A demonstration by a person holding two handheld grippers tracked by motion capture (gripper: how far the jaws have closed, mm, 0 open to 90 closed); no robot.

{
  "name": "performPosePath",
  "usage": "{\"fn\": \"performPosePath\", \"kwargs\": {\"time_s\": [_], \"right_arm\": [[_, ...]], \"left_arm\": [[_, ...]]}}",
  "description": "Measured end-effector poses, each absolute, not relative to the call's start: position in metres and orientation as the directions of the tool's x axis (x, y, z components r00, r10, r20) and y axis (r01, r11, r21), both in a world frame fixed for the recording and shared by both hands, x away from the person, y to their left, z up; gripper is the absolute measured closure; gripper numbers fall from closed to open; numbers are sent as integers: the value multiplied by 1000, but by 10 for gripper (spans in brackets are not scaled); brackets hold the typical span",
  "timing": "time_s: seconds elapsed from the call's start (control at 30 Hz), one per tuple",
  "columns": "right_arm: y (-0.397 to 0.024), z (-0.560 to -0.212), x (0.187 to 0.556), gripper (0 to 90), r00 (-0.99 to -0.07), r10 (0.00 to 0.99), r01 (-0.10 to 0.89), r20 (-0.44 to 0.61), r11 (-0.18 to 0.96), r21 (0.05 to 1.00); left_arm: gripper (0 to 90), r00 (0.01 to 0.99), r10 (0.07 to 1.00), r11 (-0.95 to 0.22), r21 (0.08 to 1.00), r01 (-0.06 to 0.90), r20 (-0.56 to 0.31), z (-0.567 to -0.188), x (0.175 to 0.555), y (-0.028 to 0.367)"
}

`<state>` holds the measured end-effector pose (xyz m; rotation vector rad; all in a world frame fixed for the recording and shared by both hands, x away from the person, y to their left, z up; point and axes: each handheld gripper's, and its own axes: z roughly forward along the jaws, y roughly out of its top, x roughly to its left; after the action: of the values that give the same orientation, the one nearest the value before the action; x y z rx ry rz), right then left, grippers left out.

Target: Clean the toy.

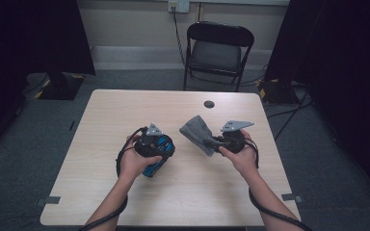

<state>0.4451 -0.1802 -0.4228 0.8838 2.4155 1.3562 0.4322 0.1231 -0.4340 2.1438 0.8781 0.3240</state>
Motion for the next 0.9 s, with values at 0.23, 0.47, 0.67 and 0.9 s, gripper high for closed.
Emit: {"fn": "performPosePath", "kwargs": {"time_s": [0.23, 0.47, 0.67, 0.9], "right_arm": [[-166, -421, 452, 747, -786, 614, 393, 74, 403, 827], [-151, -418, 458, 747, -786, 614, 390, 71, 404, 828], [-139, -415, 460, 747, -789, 611, 382, 61, 410, 828], [-127, -415, 462, 747, -793, 606, 381, 62, 414, 827]], "left_arm": [[256, 738, 672, -455, 752, 477, -61, -432, 431, 120], [256, 746, 663, -458, 751, 475, -67, -431, 429, 116], [256, 751, 657, -455, 756, 471, -73, -429, 428, 115], [256, 759, 646, -460, 755, 466, -75, -428, 426, 112]]}}
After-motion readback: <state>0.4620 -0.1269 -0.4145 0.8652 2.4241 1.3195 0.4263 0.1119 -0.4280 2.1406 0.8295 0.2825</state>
